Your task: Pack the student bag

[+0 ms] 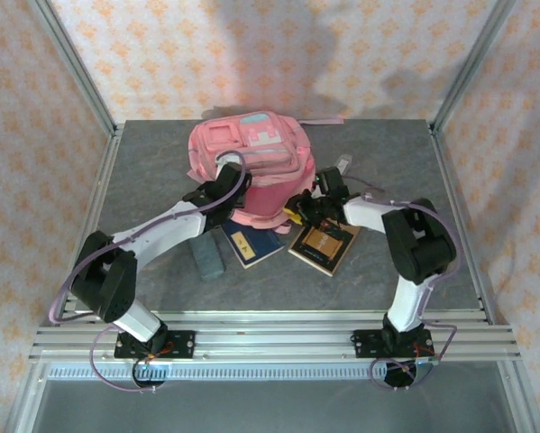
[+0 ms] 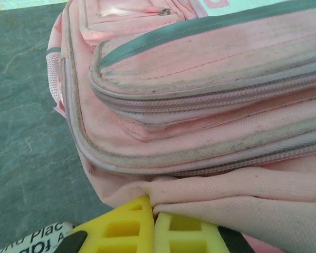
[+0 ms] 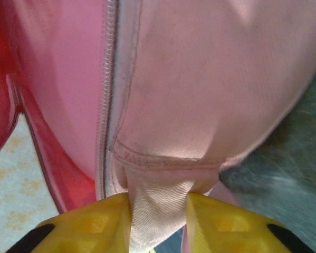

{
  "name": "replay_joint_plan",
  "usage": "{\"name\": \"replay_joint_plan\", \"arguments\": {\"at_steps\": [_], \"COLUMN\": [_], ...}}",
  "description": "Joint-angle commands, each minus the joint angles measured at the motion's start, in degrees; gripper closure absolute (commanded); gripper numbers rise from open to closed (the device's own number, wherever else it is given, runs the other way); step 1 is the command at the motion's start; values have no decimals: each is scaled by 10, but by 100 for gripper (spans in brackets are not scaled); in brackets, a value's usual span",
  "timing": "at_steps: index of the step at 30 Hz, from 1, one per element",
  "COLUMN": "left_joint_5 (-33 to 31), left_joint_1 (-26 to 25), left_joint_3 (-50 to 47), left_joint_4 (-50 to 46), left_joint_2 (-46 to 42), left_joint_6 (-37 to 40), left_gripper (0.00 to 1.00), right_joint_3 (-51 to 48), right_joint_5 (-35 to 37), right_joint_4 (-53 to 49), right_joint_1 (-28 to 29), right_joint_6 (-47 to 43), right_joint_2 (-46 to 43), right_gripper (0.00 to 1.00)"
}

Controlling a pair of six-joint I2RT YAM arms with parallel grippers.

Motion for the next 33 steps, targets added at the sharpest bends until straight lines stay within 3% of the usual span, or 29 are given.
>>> {"name": "replay_joint_plan", "arguments": {"at_steps": [1,9,18,23,26,29,33], "left_joint_5": [18,75,-29,-45,-8,38,92], "left_joint_1": [-2,-11,-8,7,6,0,-16], "left_joint_3": [-19,-35,117,206,206,183,139], "left_joint_4": [-27,-8,28,3,0,-3,-5], "left_joint_2": [-63,-70,104,179,176,152,105], "left_joint_6": [-47,-73,3,15,4,-8,-26], "left_gripper": [100,100,100,100,99,69,48], "right_joint_3": [45,132,279,288,271,235,152], "right_joint_5": [17,64,73,81,98,124,181], "right_joint_4": [26,19,-25,-67,-107,-147,-183], "right_joint_1": [-2,-44,-58,-61,-65,-71,-81], "right_joint_6": [15,26,20,-18,-59,-99,-137], "right_joint_2": [32,112,196,178,139,81,-21], "right_gripper": [74,86,86,77,66,61,58]}}
